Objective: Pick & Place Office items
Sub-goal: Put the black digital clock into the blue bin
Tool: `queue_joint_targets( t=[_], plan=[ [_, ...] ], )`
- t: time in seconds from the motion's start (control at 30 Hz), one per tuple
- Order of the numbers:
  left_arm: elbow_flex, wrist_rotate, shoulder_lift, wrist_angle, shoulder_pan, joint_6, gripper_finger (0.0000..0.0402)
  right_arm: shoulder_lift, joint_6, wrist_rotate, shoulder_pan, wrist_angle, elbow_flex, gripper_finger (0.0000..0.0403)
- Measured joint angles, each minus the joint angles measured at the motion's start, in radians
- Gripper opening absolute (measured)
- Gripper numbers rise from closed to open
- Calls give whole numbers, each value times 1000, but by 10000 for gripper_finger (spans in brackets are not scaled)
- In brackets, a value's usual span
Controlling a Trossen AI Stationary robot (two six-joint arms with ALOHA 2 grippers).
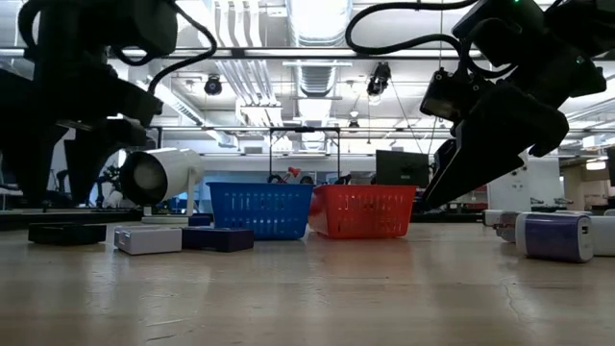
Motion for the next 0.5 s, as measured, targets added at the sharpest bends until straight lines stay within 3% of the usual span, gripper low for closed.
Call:
queue_joint_targets(
  t=[0.5],
  plan=[
    [5,0,69,30,2,90,250,0,0,0,0,6,2,297]
  ],
)
